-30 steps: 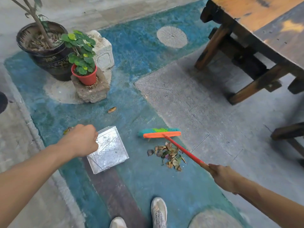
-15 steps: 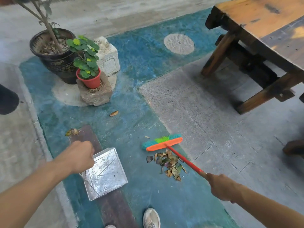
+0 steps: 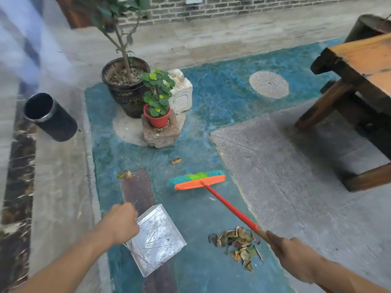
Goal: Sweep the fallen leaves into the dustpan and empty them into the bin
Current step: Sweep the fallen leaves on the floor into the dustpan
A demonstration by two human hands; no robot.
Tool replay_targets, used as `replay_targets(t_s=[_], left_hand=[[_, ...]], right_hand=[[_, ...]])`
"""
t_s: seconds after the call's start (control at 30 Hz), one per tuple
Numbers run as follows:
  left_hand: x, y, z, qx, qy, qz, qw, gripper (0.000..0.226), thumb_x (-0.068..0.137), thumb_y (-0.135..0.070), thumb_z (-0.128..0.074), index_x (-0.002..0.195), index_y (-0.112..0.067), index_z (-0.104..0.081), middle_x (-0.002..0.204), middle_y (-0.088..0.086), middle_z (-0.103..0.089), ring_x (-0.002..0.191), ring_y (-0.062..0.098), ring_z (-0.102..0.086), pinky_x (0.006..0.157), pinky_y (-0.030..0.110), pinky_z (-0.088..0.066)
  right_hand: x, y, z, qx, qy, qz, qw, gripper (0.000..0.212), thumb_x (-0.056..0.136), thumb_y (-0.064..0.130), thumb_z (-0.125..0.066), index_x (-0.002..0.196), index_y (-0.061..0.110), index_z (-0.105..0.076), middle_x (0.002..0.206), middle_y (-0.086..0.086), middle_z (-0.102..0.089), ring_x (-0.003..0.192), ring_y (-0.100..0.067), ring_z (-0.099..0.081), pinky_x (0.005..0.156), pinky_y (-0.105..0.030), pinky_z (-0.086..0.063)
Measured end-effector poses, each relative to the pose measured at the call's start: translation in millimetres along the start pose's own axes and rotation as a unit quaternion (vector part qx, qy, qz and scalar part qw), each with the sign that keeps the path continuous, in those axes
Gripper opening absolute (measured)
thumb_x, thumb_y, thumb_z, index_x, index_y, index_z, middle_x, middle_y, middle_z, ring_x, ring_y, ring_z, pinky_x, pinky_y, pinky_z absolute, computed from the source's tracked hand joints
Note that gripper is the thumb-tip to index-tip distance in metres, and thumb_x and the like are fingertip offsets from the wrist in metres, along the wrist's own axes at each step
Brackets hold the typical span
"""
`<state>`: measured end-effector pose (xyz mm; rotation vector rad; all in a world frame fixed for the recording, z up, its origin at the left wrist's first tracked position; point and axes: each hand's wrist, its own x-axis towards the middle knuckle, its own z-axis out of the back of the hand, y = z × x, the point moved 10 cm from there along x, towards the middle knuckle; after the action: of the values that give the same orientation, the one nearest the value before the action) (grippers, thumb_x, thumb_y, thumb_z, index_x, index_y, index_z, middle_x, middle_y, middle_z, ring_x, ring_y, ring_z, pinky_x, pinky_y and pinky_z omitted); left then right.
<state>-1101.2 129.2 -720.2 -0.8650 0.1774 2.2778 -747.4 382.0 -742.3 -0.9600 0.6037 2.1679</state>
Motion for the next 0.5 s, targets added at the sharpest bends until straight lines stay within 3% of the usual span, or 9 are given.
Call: replay_targets(t_s=[0.13,0.23,0.33,0.43,0.5], left_hand=[[-15.7,32.4,11.7,-0.051,0.014,0.026,0.998,0.011,0.061,-0.008,-0.043,0.053,-0.007,-0.037,0.052,0.007,-0.037,0.06,0.032,-0.044,0.053,0.03,-0.035],[-26.9,62.0,18.2,-0.072,0.022,0.016,0.997,0.014,0.062,-0.008,-0.044,0.053,-0.005,-0.033,0.056,0.016,-0.033,0.081,0.042,-0.056,0.055,0.033,-0.035],[-35.6,90.3,24.5,-0.1,0.04,0.007,0.994,0.01,0.059,-0.009,-0.041,0.054,-0.006,-0.033,0.056,0.009,-0.033,0.08,0.041,-0.059,0.055,0.037,-0.043],[-42.3,123.5,35.1,-0.116,0.056,0.018,0.991,0.011,0.07,-0.01,-0.045,0.062,-0.008,-0.038,0.071,0.006,-0.04,0.086,0.037,-0.054,0.066,0.037,-0.046],[-43.9,136.8,43.6,-0.11,0.059,0.028,0.992,0.008,0.08,-0.012,-0.048,0.081,-0.006,-0.054,0.096,0.012,-0.051,0.1,0.039,-0.055,0.078,0.036,-0.047]], right_hand=[[65.6,119.4,31.9,-0.018,-0.027,0.079,0.996,0.04,0.101,0.032,-0.031,0.14,0.033,-0.039,0.094,-0.006,-0.069,0.069,-0.021,-0.058,0.06,-0.031,-0.04],[108.3,231.4,48.9,-0.044,-0.043,0.134,0.989,0.039,0.098,0.026,-0.036,0.137,0.024,-0.043,0.113,-0.01,-0.067,0.097,-0.032,-0.062,0.077,-0.038,-0.046],[143.1,334.2,57.3,-0.072,-0.053,0.17,0.981,0.035,0.097,0.021,-0.038,0.131,0.018,-0.046,0.118,-0.015,-0.065,0.108,-0.038,-0.059,0.086,-0.038,-0.046],[175.1,424.6,56.0,-0.109,-0.052,0.181,0.976,0.038,0.096,0.015,-0.038,0.133,0.019,-0.045,0.119,-0.017,-0.064,0.108,-0.038,-0.058,0.085,-0.038,-0.046],[196.5,466.7,54.4,-0.136,-0.059,0.184,0.972,0.046,0.095,0.012,-0.037,0.139,0.022,-0.042,0.12,-0.017,-0.062,0.102,-0.037,-0.057,0.087,-0.037,-0.047]])
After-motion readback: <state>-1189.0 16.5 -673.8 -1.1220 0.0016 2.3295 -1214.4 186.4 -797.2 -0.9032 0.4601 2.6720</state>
